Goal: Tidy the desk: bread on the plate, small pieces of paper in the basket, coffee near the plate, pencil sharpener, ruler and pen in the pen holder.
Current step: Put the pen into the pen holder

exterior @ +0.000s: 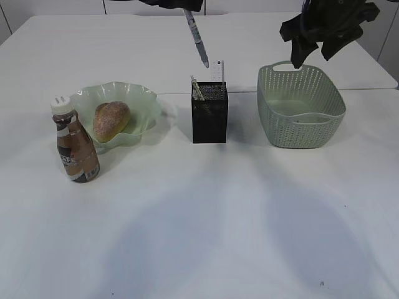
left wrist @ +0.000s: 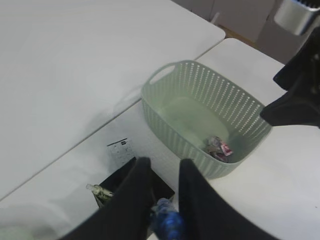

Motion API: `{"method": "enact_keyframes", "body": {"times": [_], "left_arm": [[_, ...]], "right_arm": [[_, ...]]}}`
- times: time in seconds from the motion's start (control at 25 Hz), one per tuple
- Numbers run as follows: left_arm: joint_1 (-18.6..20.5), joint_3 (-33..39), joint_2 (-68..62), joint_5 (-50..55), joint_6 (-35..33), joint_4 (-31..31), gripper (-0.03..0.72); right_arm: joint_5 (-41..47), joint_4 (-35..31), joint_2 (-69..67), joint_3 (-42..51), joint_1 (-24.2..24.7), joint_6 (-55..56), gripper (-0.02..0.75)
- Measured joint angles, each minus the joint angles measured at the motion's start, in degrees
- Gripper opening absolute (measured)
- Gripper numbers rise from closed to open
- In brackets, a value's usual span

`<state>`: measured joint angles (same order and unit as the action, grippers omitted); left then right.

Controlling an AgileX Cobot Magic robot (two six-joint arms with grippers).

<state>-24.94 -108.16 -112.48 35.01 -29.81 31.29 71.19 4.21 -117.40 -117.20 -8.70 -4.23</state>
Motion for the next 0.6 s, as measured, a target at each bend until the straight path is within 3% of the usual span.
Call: {"method": "enact_keyframes", "body": {"times": [0.6], "left_arm": [[-1.2, 0.0, -8.7, -9.1, -1.1, -1.1, 0.097]], "right_arm": [[0.2, 0.2, 0.0, 0.0, 0.0, 0.3, 0.489]]}}
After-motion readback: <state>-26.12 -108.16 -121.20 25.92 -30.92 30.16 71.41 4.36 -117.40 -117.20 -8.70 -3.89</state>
